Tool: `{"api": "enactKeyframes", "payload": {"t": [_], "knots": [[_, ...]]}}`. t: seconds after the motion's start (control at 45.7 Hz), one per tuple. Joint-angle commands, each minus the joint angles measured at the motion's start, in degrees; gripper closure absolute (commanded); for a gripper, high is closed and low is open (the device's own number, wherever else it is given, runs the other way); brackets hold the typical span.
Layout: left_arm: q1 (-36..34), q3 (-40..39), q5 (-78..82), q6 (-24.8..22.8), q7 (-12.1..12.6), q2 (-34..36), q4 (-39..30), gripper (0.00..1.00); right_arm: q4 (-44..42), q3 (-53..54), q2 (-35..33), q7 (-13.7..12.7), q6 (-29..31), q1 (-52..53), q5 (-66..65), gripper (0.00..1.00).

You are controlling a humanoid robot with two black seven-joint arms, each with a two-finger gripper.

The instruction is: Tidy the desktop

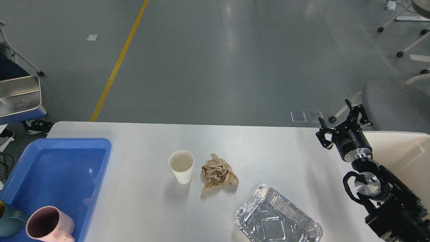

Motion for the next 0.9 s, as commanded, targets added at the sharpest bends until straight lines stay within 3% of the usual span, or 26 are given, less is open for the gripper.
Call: {"api": "enactKeyframes", "payload": {"t": [0.0, 0.307, 0.438, 0.876], "knots": [[3.57, -0.03, 0.24, 3.23, -1.61, -3.85, 5.51, 1.00, 0.00, -0.10, 0.01, 0.00, -0.02, -0.26, -0.09, 0.00], [10.61, 0.06, -0.03, 9.73, -4.60, -8.25, 7.80, 1.00, 0.00, -0.10, 0.89, 0.00, -0.19, 0.01, -0.18, 0.00], [13.59, 0.06, -0.11, 12.37, -4.78, -10.10, 8.42, 1.00, 0.00, -0.19, 1.07, 0.00, -0.19, 0.01, -0.26, 0.00], [15.35, 2.52, -0.11, 16.50, -6.10, -18.80, 15.71, 1.00, 0.00, -0.28, 1.77, 0.09, -0.19, -0.34, -0.26, 0.00]]}}
